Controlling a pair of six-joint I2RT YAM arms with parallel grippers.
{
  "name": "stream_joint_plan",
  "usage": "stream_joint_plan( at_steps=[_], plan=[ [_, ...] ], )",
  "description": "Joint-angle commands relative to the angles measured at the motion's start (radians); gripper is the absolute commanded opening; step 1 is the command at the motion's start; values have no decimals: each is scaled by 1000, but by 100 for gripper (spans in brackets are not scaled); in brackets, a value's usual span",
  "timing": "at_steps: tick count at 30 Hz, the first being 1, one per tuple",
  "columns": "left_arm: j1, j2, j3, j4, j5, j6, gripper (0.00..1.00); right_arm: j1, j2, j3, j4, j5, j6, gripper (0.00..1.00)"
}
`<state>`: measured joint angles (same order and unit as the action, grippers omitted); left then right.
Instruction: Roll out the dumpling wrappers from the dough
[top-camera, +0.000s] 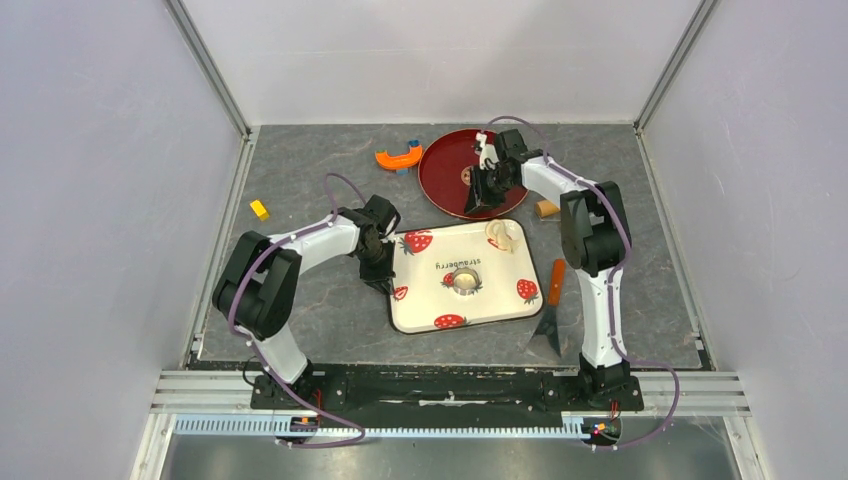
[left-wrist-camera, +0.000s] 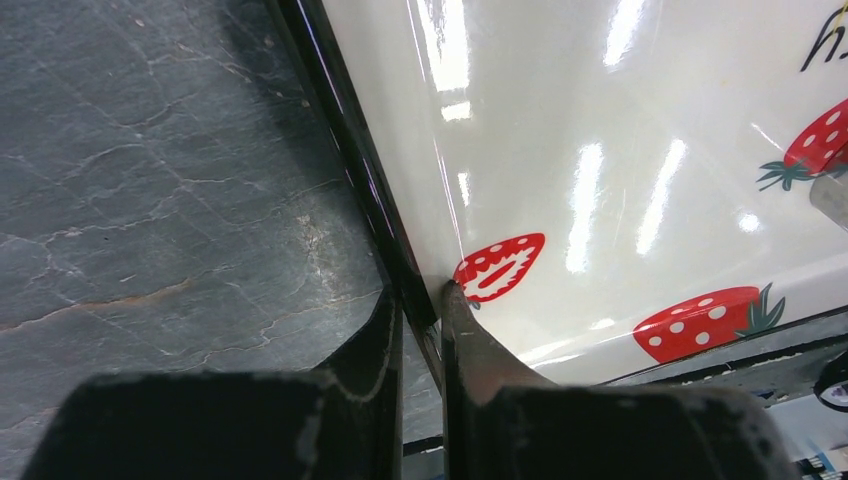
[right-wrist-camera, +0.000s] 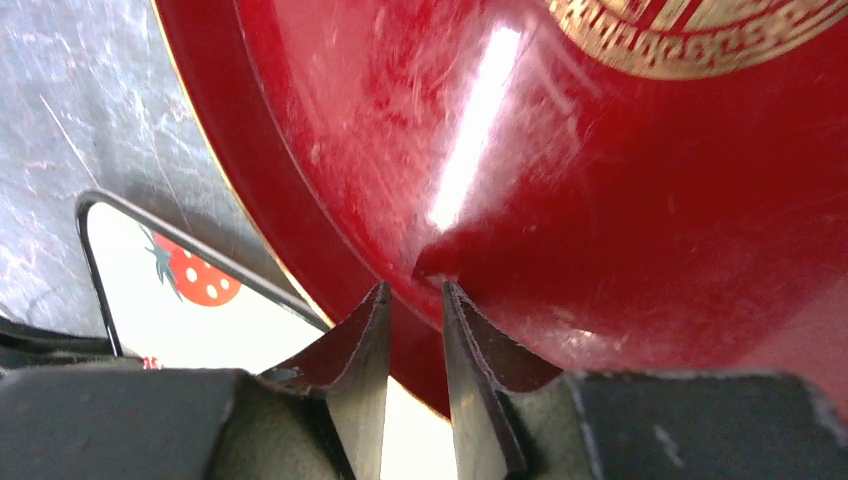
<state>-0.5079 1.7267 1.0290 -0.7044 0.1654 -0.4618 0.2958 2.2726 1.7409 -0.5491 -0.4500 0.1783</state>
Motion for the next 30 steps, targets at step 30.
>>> stream_joint_plan(
  at_steps=[30],
  plan=[
    [-86, -25, -117, 56, 26, -26, 2, 126, -336, -511, -89, -85, -143, 23]
  ],
)
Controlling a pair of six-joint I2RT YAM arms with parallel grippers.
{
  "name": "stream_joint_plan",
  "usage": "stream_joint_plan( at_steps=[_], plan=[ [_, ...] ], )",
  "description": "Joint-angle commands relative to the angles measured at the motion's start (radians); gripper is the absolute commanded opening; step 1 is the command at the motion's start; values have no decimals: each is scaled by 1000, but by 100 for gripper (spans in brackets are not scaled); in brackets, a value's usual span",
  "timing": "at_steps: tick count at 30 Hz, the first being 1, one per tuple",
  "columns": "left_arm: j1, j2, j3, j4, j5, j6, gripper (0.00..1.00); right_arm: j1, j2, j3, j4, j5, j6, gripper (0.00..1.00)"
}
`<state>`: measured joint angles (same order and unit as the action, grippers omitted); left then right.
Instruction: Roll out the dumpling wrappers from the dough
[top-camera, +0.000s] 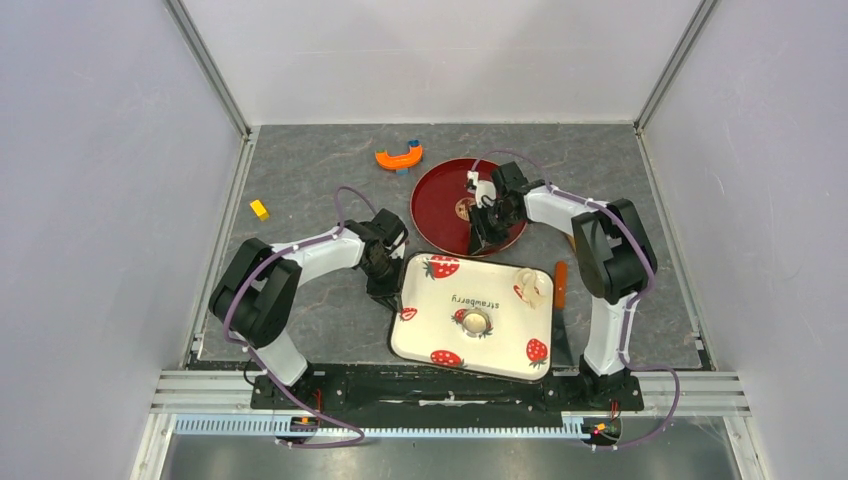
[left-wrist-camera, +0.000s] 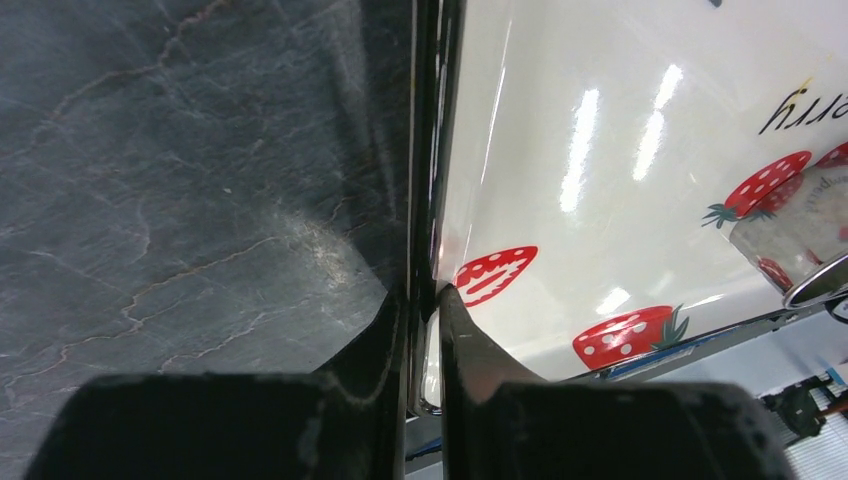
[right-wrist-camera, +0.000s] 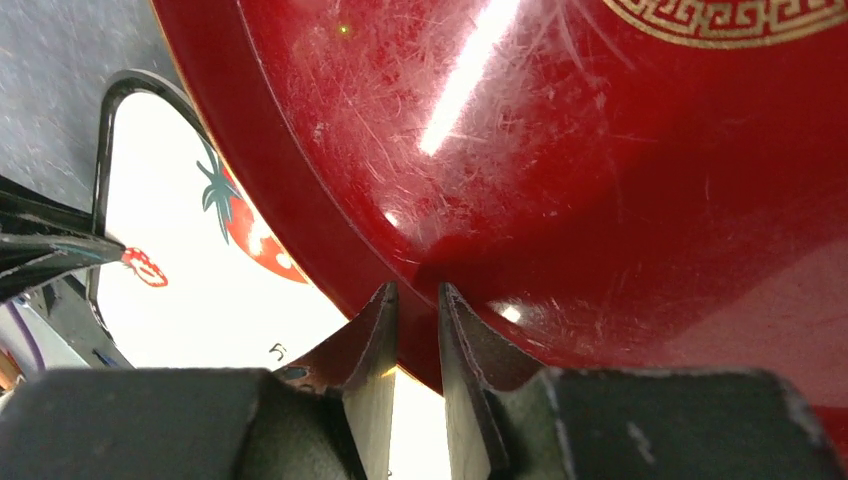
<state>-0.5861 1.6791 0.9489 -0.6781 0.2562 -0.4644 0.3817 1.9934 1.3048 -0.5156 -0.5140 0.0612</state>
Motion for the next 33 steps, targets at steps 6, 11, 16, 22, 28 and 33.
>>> stream_joint_plan(
  at_steps=[6, 11, 16, 22, 28, 33],
  plan=[
    [-13, 30, -41, 37, -58, -25, 2, 45, -97, -81, -116, -23, -21, 24],
    [-14, 26, -42, 36, -61, -22, 2, 46, -121, -5, -106, 3, -6, 37],
    [-15, 25, -41, 39, -70, -18, 2, 45, -191, 72, -106, 72, -2, 62],
    [-16, 24, -39, 40, -87, -15, 2, 42, -300, 26, -103, 108, -1, 82],
    [-15, 18, -67, 81, -67, -69, 2, 35, -422, -100, -113, 112, 0, 89],
    [-11, -8, -108, 114, -70, -173, 2, 34, -505, -181, -147, 97, -6, 89]
  ],
)
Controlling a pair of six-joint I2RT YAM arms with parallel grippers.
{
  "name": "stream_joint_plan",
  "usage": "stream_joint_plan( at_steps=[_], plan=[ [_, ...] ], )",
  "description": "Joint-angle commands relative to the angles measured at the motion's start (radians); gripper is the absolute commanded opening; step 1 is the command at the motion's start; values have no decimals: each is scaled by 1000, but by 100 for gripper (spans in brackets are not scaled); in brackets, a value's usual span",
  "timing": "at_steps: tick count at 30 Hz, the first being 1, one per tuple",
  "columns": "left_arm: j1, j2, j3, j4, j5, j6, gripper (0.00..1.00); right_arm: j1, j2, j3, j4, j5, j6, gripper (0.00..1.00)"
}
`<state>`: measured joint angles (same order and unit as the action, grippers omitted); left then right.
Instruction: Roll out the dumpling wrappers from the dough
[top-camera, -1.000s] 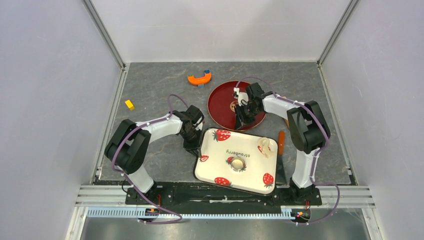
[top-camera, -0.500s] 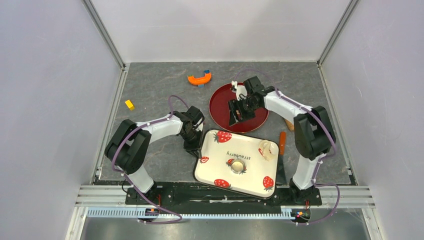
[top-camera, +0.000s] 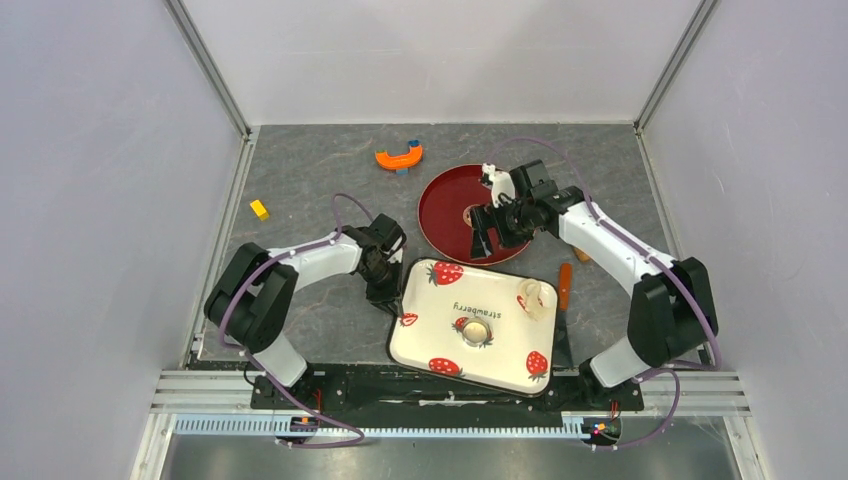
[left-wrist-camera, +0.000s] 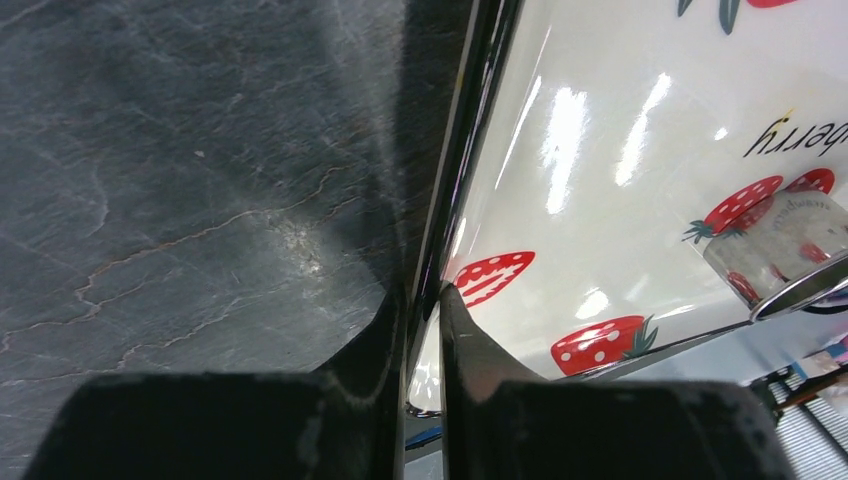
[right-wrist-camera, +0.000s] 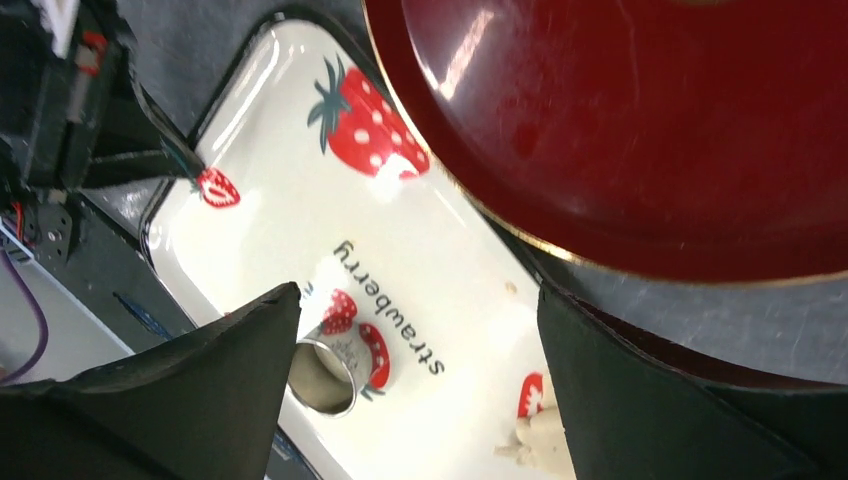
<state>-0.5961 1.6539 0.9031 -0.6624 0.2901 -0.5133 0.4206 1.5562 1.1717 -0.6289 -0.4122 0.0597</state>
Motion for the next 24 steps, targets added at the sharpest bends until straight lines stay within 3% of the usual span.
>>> stream_joint_plan(
  at_steps=[1, 9, 24],
  plan=[
    [2, 12, -70, 106, -103, -145, 2, -5, -78, -59, -44, -7, -7, 89],
    [49, -8, -135, 164, -68, -238, 2, -4, -127, -123, -127, -17, -45, 86],
    [106, -15, -183, 205, -28, -248, 2, 56, -123, -258, -124, -69, -43, 63]
  ],
)
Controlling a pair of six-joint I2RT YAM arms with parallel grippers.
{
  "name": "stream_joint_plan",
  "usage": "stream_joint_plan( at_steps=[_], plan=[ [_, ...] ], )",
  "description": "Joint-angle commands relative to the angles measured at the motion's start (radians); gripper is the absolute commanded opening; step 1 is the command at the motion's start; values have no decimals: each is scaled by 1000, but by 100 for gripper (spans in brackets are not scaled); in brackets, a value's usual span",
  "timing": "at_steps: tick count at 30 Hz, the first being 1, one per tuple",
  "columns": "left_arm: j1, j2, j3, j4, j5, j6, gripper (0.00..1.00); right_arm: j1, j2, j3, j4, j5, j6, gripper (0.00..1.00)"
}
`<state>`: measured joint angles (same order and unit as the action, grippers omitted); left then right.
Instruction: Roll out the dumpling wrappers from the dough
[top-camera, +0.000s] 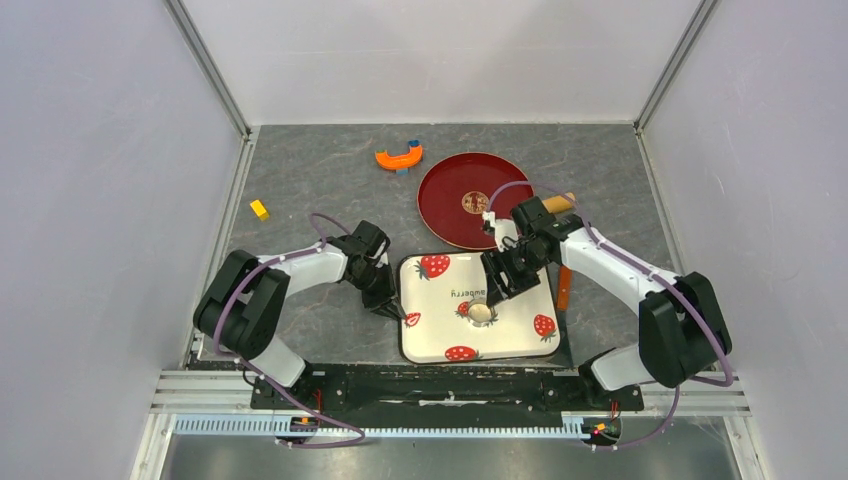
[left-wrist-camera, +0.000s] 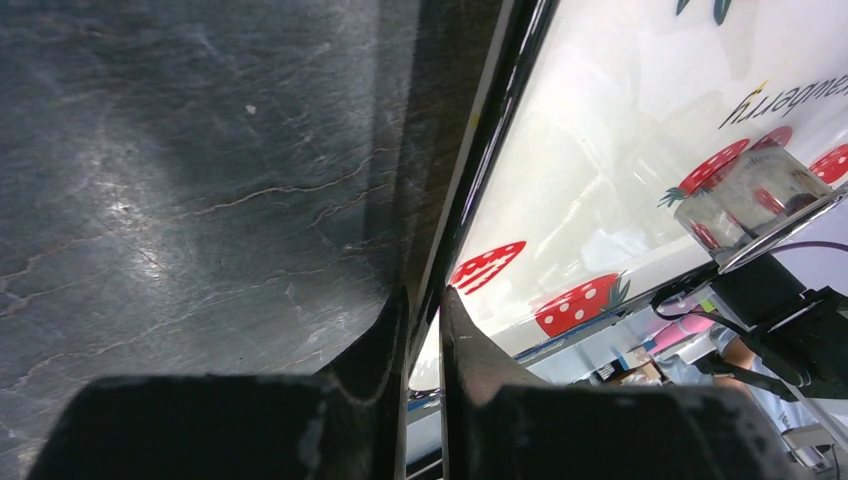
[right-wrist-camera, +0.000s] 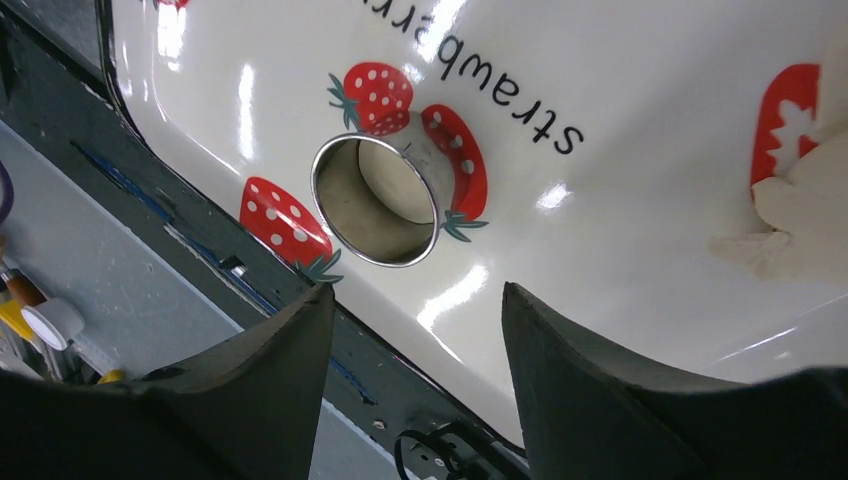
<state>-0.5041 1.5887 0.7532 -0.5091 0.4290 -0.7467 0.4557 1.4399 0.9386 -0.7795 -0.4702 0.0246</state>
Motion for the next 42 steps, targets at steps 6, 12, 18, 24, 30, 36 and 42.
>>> stream_joint_plan(
  at_steps=[6, 12, 18, 24, 30, 36, 42],
  plan=[
    [15, 61, -32, 50, -164, 9, 2, 41, 52, -53, 88, 5, 8, 48],
    [14, 62, -34, 51, -159, 18, 2, 60, 117, -55, 134, 15, 15, 42],
    [14, 71, -31, 52, -150, 29, 2, 69, 158, -16, 127, 37, 18, 24],
    [15, 70, -35, 54, -151, 33, 2, 70, 160, -3, 108, 40, 10, 11],
    [15, 74, -29, 50, -153, 41, 2, 70, 136, 56, 43, 47, -7, 7],
    [15, 78, -23, 46, -151, 50, 2, 69, 117, 124, 0, 47, -9, 5],
    [15, 76, -17, 48, -150, 57, 2, 69, 128, 193, -3, 83, -8, 3]
  ],
)
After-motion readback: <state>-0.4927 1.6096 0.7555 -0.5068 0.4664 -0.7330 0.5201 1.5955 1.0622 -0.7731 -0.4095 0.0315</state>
